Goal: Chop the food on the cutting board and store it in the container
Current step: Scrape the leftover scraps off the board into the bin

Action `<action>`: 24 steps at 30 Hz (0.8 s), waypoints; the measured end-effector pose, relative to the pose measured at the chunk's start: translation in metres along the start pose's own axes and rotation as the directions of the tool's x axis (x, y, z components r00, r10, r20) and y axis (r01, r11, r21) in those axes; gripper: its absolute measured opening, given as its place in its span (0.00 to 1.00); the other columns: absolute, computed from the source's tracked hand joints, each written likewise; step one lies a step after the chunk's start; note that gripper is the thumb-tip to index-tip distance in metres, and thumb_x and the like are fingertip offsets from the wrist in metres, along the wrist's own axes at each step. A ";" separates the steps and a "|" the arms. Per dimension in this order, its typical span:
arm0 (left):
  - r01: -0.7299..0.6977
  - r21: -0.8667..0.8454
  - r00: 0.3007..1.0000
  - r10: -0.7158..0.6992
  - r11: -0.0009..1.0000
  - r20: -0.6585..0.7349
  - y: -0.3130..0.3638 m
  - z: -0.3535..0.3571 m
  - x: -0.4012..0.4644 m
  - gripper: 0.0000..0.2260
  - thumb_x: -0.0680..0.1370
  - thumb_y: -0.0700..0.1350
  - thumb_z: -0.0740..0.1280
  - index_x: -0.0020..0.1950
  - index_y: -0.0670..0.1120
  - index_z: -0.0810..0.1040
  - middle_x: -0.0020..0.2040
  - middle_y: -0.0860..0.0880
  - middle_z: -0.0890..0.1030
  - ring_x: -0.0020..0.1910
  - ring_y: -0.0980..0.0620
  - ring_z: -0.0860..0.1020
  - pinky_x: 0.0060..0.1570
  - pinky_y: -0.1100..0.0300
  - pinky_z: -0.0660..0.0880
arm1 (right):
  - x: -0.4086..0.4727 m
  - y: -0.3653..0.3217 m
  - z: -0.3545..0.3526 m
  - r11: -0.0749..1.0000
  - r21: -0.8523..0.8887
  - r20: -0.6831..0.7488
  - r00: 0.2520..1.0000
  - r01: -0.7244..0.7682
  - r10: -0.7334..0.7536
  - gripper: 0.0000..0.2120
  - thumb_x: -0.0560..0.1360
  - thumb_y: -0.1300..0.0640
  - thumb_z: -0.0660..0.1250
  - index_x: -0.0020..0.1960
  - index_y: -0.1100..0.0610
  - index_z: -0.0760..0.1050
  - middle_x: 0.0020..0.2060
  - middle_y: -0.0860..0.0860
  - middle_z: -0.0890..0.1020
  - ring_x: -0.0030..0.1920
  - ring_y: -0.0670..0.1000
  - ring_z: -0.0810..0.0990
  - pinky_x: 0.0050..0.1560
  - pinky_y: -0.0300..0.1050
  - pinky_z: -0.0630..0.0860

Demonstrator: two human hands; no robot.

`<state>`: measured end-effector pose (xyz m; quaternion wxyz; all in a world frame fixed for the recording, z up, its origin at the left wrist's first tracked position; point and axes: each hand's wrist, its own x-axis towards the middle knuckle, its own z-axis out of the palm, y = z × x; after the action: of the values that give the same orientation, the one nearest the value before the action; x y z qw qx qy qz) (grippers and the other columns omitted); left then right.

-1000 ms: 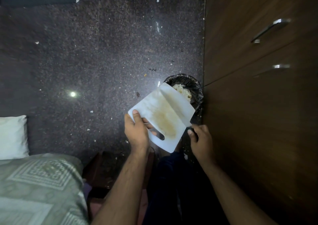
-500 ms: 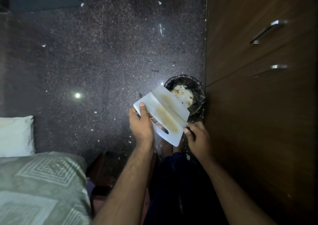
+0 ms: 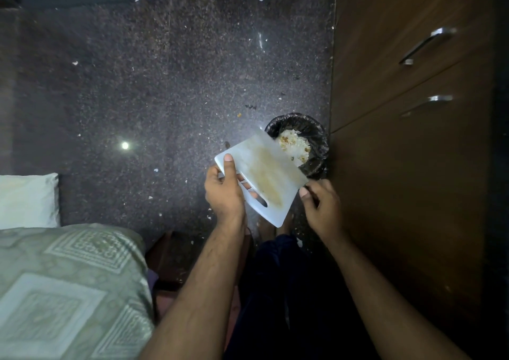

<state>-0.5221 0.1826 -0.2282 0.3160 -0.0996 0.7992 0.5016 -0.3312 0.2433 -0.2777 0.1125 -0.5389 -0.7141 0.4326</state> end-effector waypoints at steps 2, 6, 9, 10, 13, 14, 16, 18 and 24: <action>-0.004 -0.008 1.000 0.004 1.000 -0.003 0.006 -0.005 -0.003 0.22 0.73 0.70 0.69 0.37 0.52 0.74 0.37 0.39 0.84 0.35 0.35 0.84 0.37 0.31 0.80 | -0.021 -0.018 -0.008 0.997 0.036 0.045 0.996 0.073 -0.075 0.11 0.81 0.55 0.64 0.55 0.62 0.80 0.47 0.52 0.76 0.45 0.51 0.78 0.44 0.45 0.74; -0.051 -0.042 0.999 0.050 0.998 -0.007 0.023 -0.017 -0.012 0.16 0.78 0.63 0.68 0.39 0.52 0.74 0.36 0.42 0.83 0.32 0.39 0.82 0.34 0.33 0.81 | -0.056 -0.039 -0.018 0.989 0.025 0.105 0.983 0.148 -0.149 0.12 0.82 0.54 0.62 0.56 0.61 0.78 0.48 0.50 0.74 0.46 0.49 0.77 0.46 0.42 0.73; -0.048 -0.062 0.999 0.047 0.997 -0.009 0.034 -0.026 -0.021 0.16 0.79 0.61 0.67 0.41 0.50 0.75 0.36 0.42 0.82 0.33 0.40 0.82 0.35 0.31 0.80 | -0.061 -0.037 -0.018 0.991 -0.038 0.094 0.988 0.125 -0.121 0.11 0.82 0.56 0.62 0.57 0.61 0.79 0.48 0.52 0.74 0.47 0.51 0.76 0.47 0.44 0.72; -0.055 -0.057 0.998 0.055 0.997 -0.005 0.038 -0.028 -0.025 0.16 0.79 0.61 0.67 0.41 0.50 0.75 0.35 0.43 0.82 0.32 0.40 0.81 0.36 0.31 0.80 | -0.056 -0.035 -0.018 0.993 -0.072 0.073 0.993 0.094 -0.089 0.09 0.82 0.58 0.63 0.56 0.62 0.78 0.48 0.54 0.75 0.46 0.54 0.76 0.46 0.45 0.71; -0.032 -0.090 0.999 0.033 0.995 0.001 0.052 -0.034 -0.043 0.15 0.81 0.57 0.67 0.44 0.47 0.74 0.35 0.44 0.80 0.30 0.43 0.80 0.33 0.37 0.82 | -0.034 -0.028 -0.022 0.973 -0.224 0.056 0.996 -0.049 0.063 0.08 0.82 0.61 0.63 0.56 0.65 0.77 0.50 0.60 0.75 0.47 0.60 0.76 0.44 0.44 0.65; -0.016 -0.119 1.000 0.016 0.993 -0.001 0.056 -0.037 -0.050 0.15 0.82 0.56 0.67 0.45 0.45 0.74 0.35 0.44 0.80 0.30 0.44 0.80 0.31 0.42 0.82 | -0.029 -0.027 -0.027 0.963 -0.255 0.060 0.992 -0.094 0.113 0.09 0.82 0.62 0.62 0.56 0.66 0.77 0.51 0.62 0.75 0.49 0.61 0.76 0.44 0.44 0.63; 0.010 -0.171 1.000 -0.009 0.985 0.010 0.064 -0.041 -0.062 0.15 0.83 0.54 0.67 0.46 0.43 0.73 0.35 0.43 0.79 0.29 0.45 0.79 0.29 0.49 0.80 | -0.022 -0.029 -0.038 0.948 -0.280 0.053 0.983 -0.154 0.176 0.09 0.81 0.63 0.62 0.57 0.67 0.77 0.53 0.63 0.74 0.50 0.63 0.75 0.45 0.42 0.61; 0.022 -0.186 1.000 -0.017 0.982 0.025 0.067 -0.046 -0.070 0.14 0.83 0.53 0.66 0.48 0.42 0.73 0.35 0.43 0.78 0.29 0.46 0.79 0.27 0.52 0.79 | -0.024 -0.036 -0.049 0.945 -0.283 0.029 0.983 -0.167 0.183 0.10 0.81 0.62 0.62 0.57 0.67 0.77 0.53 0.64 0.75 0.51 0.63 0.76 0.47 0.42 0.63; 0.051 -0.214 0.998 -0.043 0.976 0.040 0.083 -0.054 -0.090 0.15 0.84 0.53 0.65 0.51 0.41 0.73 0.38 0.42 0.78 0.28 0.45 0.79 0.28 0.52 0.79 | -0.087 -0.091 -0.090 0.979 -0.088 0.115 0.979 0.182 -0.171 0.05 0.82 0.61 0.64 0.51 0.62 0.77 0.45 0.53 0.74 0.44 0.51 0.74 0.43 0.41 0.64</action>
<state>-0.5133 0.1609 -0.0966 0.3290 -0.1431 0.7321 0.5790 -0.3014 0.2082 -0.1298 0.0857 -0.4543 -0.7845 0.4133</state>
